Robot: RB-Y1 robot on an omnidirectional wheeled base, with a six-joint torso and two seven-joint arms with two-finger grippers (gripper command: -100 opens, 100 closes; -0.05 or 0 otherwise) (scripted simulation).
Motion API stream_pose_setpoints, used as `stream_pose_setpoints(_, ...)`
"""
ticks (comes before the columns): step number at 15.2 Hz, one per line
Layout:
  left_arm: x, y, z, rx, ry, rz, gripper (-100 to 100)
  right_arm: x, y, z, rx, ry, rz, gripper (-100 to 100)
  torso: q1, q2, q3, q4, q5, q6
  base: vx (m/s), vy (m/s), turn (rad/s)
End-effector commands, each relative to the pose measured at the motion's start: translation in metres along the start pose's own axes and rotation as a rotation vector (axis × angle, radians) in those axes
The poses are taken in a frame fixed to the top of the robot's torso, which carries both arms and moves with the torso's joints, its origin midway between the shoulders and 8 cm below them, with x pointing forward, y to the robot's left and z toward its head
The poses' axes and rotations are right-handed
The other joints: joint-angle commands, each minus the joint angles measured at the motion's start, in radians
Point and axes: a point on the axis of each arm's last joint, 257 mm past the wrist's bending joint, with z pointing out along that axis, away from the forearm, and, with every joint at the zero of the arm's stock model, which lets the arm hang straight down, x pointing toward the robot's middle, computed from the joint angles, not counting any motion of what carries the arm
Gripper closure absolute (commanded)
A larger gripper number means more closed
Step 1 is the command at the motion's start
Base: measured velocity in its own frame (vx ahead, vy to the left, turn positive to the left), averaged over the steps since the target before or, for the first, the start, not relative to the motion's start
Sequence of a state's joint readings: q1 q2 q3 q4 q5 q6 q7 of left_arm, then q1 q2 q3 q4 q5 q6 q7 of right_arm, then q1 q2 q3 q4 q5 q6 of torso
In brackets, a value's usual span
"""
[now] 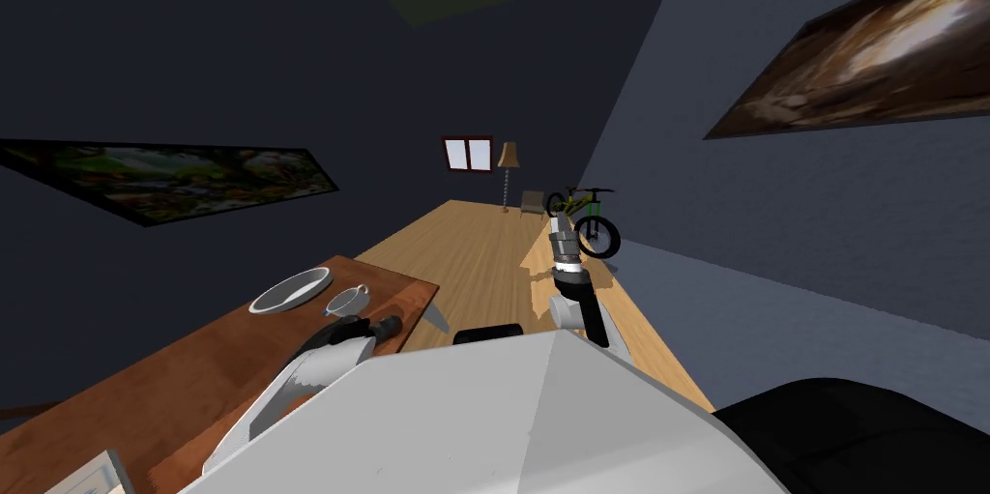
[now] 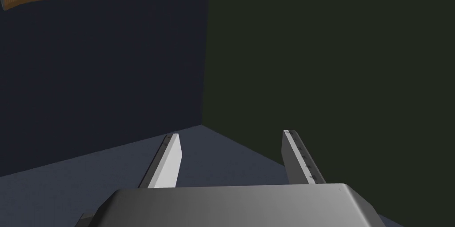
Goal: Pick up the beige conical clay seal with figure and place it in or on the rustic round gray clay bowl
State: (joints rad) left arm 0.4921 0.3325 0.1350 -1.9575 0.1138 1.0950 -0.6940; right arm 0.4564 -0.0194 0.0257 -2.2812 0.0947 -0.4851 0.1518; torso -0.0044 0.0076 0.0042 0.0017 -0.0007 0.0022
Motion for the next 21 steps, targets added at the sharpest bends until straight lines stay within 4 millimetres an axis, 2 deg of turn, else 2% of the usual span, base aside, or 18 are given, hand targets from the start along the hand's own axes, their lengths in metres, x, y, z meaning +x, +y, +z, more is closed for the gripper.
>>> stream_pose_setpoints(1,-0.003,-0.006,-0.005,0.013,0.014,0.001,100,0.0,0.0,0.0,0.0,0.0,0.0,0,0.0,0.0,0.0,0.0,0.0,0.0,-0.113,-0.058,-0.174)
stream_pose_setpoints(4,-0.015,-0.011,-0.014,0.026,0.015,-0.003,100,0.0,0.0,0.0,0.0,0.0,0.0,0,0.0,-0.001,0.0,0.0,0.0,0.0,-0.092,-0.047,-0.14)
stream_pose_setpoints(10,-0.057,-0.012,-0.038,0.039,-0.046,-0.022,100,0.0,0.0,0.0,0.0,0.0,0.0,0,0.005,-0.001,0.0,0.001,-0.001,-0.001,-0.084,-0.007,-0.059)
stream_pose_setpoints(12,-0.071,-0.009,-0.045,0.034,-0.075,-0.03,100,0.0,0.0,0.0,0.0,0.0,0.0,0,0.01,-0.002,-0.001,0.0,0.0,-0.002,-0.043,0.078,0.022)
stream_pose_setpoints(13,-0.087,-0.004,-0.052,0.026,-0.11,-0.04,100,0.0,0.0,0.0,0.0,0.0,0.0,0,0.011,-0.003,-0.001,0.0,0.0,-0.002,-0.04,0.129,0.05)
stream_pose_setpoints(16,-0.112,0.005,-0.066,0.011,-0.167,-0.056,100,0.0,0.0,0.0,0.0,0.0,-0.001,0,0.019,-0.004,-0.001,0.001,0.001,-0.003,-0.025,0.164,0.063)
stream_pose_setpoints(21,-0.149,0.02,-0.088,-0.017,-0.256,-0.083,100,0.0,0.0,0.0,0.0,0.0,-0.001,0,0.016,-0.005,-0.002,0.0,0.001,-0.003,-0.011,0.121,0.056)
